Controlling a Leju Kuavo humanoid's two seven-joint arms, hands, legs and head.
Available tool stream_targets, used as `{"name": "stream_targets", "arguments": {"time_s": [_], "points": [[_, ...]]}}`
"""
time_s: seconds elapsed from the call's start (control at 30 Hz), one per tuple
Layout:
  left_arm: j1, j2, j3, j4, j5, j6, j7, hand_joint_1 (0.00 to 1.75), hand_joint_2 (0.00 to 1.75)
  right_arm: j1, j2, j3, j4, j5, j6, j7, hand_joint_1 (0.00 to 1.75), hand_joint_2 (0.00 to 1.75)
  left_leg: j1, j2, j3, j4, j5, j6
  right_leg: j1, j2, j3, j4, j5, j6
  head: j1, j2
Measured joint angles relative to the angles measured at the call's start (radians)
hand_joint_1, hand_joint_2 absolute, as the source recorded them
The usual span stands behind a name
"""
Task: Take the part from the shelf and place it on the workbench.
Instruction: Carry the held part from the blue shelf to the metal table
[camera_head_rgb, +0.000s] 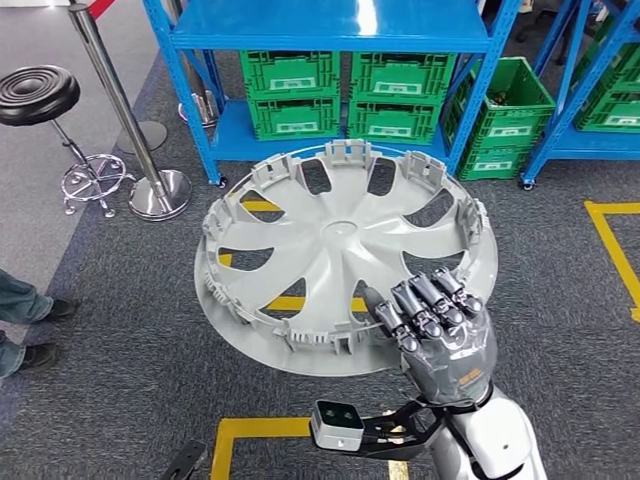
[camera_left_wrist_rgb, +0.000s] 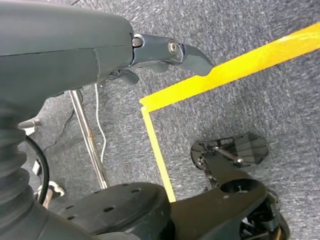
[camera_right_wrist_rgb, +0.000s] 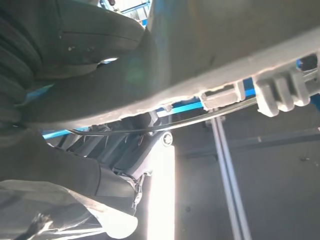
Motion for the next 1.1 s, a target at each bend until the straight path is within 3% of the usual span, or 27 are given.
{"name": "stream_targets", "arguments": {"time_s": [0.07, 0.13, 0.23, 0.27, 0.3, 0.33, 0.4, 0.47, 0.57, 0.63, 0.67, 0.73, 0.8, 0.83, 0.93, 1.0, 1.1], "points": [[0.0, 0.0, 0.0, 0.0, 0.0, 0.0, 0.0, 0.0, 1.75, 0.0, -0.001, 0.0, 0.0, 0.0, 0.0, 0.002, 1.75, 1.75, 0.001, 0.001, -0.002, 0.003, -0.003, -0.009, 0.0, 0.002, 0.005, -0.006, 0.0, -0.007, -0.002, 0.0], [0.0, 0.0, 0.0, 0.0, 0.0, 0.001, 0.0, 0.0, 1.75, 0.0, -0.001, 0.0, 0.0, 0.0, 0.0, 0.002, 1.75, 1.75, 0.003, 0.001, -0.017, 0.043, -0.03, -0.02, -0.004, 0.001, 0.011, -0.011, 0.001, -0.018, -0.005, 0.0], [0.001, 0.0, 0.0, 0.0, 0.0, 0.001, 0.0, 0.0, 1.75, 0.0, -0.001, 0.003, 0.0, 0.0, 0.0, 0.002, 1.75, 1.75, 0.009, 0.001, -0.1, 0.225, -0.11, -0.033, -0.004, -0.002, 0.02, -0.013, -0.003, -0.03, -0.007, 0.0], [0.002, -0.001, 0.0, 0.0, 0.0, 0.001, 0.0, 0.0, 1.75, 0.0, -0.001, 0.003, 0.001, 0.0, 0.0, 0.002, 1.75, 1.75, 0.011, 0.001, -0.125, 0.273, -0.122, -0.035, -0.004, -0.002, 0.022, -0.013, -0.005, -0.031, -0.007, 0.0], [0.002, 0.0, 0.0, 0.0, 0.0, 0.001, 0.0, 0.0, 1.75, 0.0, -0.002, 0.004, 0.001, 0.0, 0.0, 0.002, 1.75, 1.75, 0.012, 0.001, -0.135, 0.288, -0.114, -0.036, -0.004, -0.001, 0.026, -0.012, -0.007, -0.031, -0.008, 0.0], [0.003, 0.0, 0.0, 0.0, 0.0, 0.001, 0.0, 0.0, 1.75, 0.001, -0.002, 0.005, 0.001, 0.0, 0.0, 0.002, 1.75, 1.75, 0.014, 0.001, -0.127, 0.263, -0.086, -0.036, -0.004, 0.0, 0.03, -0.012, -0.01, -0.03, -0.008, 0.0], [0.002, 0.002, 0.0, 0.0, 0.0, 0.001, 0.0, 0.0, 1.75, 0.0, -0.002, 0.005, 0.001, 0.0, 0.0, 0.002, 1.75, 1.75, 0.016, 0.0, -0.075, 0.141, -0.011, -0.033, -0.004, 0.002, 0.04, -0.012, -0.017, -0.026, -0.008, 0.0], [0.001, 0.003, 0.0, 0.0, 0.001, 0.001, 0.0, 0.0, 1.75, 0.0, -0.002, 0.006, 0.001, 0.0, 0.0, 0.004, 1.75, 1.75, 0.015, 0.0, -0.031, 0.041, 0.021, -0.028, -0.001, 0.004, 0.042, -0.01, -0.024, -0.017, -0.008, 0.0], [0.001, 0.002, 0.0, 0.0, 0.006, 0.002, -0.001, 0.0, 1.75, 0.0, -0.002, 0.011, 0.001, 0.0, 0.0, 0.017, 1.75, 1.75, 0.013, 0.0, -0.023, 0.012, 0.012, -0.014, 0.001, 0.004, 0.036, -0.012, -0.027, -0.002, -0.006, 0.0], [0.002, 0.002, 0.0, 0.0, 0.01, 0.004, -0.002, 0.0, 1.75, -0.001, -0.002, 0.016, 0.0, 0.0, 0.0, 0.025, 1.75, 1.75, 0.015, 0.0, -0.02, 0.005, 0.013, -0.002, 0.0, 0.003, 0.021, 0.013, -0.047, 0.006, -0.005, 0.0], [0.001, 0.002, 0.0, 0.0, 0.01, 0.006, -0.003, 0.0, 1.75, -0.002, -0.002, 0.018, 0.0, 0.0, 0.0, 0.028, 1.75, 1.75, 0.016, 0.0, -0.018, 0.002, 0.013, 0.003, -0.001, 0.002, 0.0, 0.053, -0.068, 0.009, -0.004, 0.0], [0.0, 0.003, 0.0, 0.0, 0.012, 0.008, -0.004, 0.0, 1.75, -0.002, -0.004, 0.021, 0.0, 0.0, 0.0, 0.032, 1.75, 1.75, 0.014, 0.001, -0.017, 0.002, 0.01, 0.011, -0.001, 0.002, -0.07, 0.184, -0.119, 0.013, -0.003, 0.0], [0.001, 0.002, 0.0, 0.0, 0.015, 0.008, -0.004, 0.0, 1.75, -0.001, -0.006, 0.022, 0.0, 0.0, 0.0, 0.036, 1.75, 1.75, 0.012, 0.0, -0.015, 0.003, 0.007, 0.015, -0.001, 0.002, -0.126, 0.27, -0.13, 0.014, -0.003, 0.0], [0.002, 0.002, 0.0, 0.0, 0.017, 0.008, -0.004, 0.0, 1.75, -0.001, -0.007, 0.023, 0.0, 0.0, 0.0, 0.037, 1.75, 1.75, 0.011, -0.001, -0.012, 0.003, 0.005, 0.015, -0.001, 0.002, -0.127, 0.256, -0.106, 0.013, -0.003, 0.0], [0.003, 0.0, 0.0, 0.0, 0.02, 0.011, -0.004, 0.0, 1.75, -0.002, -0.008, 0.027, 0.0, 0.0, 0.0, 0.044, 1.75, 1.75, 0.009, -0.003, -0.001, 0.005, -0.003, 0.009, 0.0, 0.0, -0.051, 0.076, -0.001, 0.005, -0.002, 0.0], [0.003, 0.0, 0.0, 0.0, 0.021, 0.012, -0.004, 0.0, 1.75, -0.003, -0.009, 0.032, 0.0, 0.0, 0.0, 0.05, 1.75, 1.75, 0.007, -0.003, -0.002, 0.007, -0.007, 0.001, 0.003, 0.0, -0.016, 0.008, 0.013, -0.002, -0.004, 0.0], [0.004, 0.0, 0.0, 0.0, 0.024, 0.013, -0.003, 0.0, 1.75, -0.002, -0.01, 0.036, 0.0, 0.0, 0.0, 0.055, 1.75, 1.75, 0.008, -0.002, -0.001, 0.01, -0.011, -0.014, 0.002, 0.003, -0.006, -0.005, 0.009, -0.012, -0.006, 0.0]]}}
